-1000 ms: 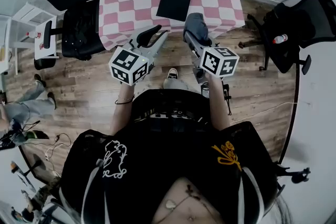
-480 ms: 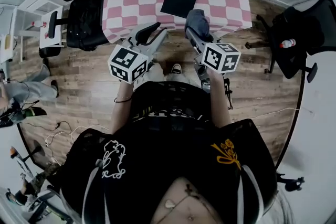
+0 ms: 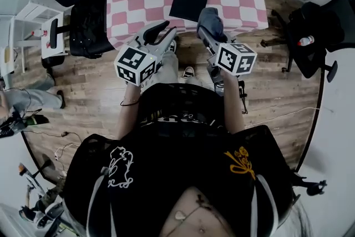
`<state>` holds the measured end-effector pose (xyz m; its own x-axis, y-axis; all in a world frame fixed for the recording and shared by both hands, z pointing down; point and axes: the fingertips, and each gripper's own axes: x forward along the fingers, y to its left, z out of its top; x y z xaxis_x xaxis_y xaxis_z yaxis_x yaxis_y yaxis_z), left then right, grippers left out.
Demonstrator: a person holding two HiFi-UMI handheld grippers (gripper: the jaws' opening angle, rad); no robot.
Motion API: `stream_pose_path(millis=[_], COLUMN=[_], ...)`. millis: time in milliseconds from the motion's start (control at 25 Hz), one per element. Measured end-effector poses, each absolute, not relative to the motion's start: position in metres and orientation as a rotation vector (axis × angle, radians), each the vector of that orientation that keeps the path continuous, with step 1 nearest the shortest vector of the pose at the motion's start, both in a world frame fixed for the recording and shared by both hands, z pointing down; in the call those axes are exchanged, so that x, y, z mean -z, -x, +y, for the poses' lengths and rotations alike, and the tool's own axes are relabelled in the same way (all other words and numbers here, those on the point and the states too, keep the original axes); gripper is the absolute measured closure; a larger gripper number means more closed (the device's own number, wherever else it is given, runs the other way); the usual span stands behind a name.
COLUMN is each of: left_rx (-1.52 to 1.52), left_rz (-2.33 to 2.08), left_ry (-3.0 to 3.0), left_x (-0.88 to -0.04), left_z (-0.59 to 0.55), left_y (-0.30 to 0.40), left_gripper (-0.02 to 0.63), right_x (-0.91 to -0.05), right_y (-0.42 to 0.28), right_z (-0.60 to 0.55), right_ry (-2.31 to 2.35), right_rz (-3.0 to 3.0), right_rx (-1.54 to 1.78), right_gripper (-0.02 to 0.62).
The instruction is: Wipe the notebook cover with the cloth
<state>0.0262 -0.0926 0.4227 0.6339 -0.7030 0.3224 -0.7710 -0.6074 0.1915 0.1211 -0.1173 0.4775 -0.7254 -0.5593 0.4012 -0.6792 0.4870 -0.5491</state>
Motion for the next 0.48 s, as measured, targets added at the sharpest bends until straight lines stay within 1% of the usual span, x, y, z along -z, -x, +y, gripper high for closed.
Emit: stream_pose_path(millis=[200,480], left_rx=[-0.339,-0.341], left_rz=[-1.107,-1.018], left_ry=[-2.59,-2.641], left_x=[-0.428,-0.424], left_z=[-0.133,-0.196], left_y=[-0.024,-0.006], left_gripper=[0.492,0.492], right_x=[-0.483,-0.488], right_y=[-0.117,-0.093], right_z=[-0.147,-0.202], right_ry=[-1.126,-1.179], right_rz=[-2.515,-2.45], right_rx=[-1.074,-1.083], right_gripper=[0.522,0.522])
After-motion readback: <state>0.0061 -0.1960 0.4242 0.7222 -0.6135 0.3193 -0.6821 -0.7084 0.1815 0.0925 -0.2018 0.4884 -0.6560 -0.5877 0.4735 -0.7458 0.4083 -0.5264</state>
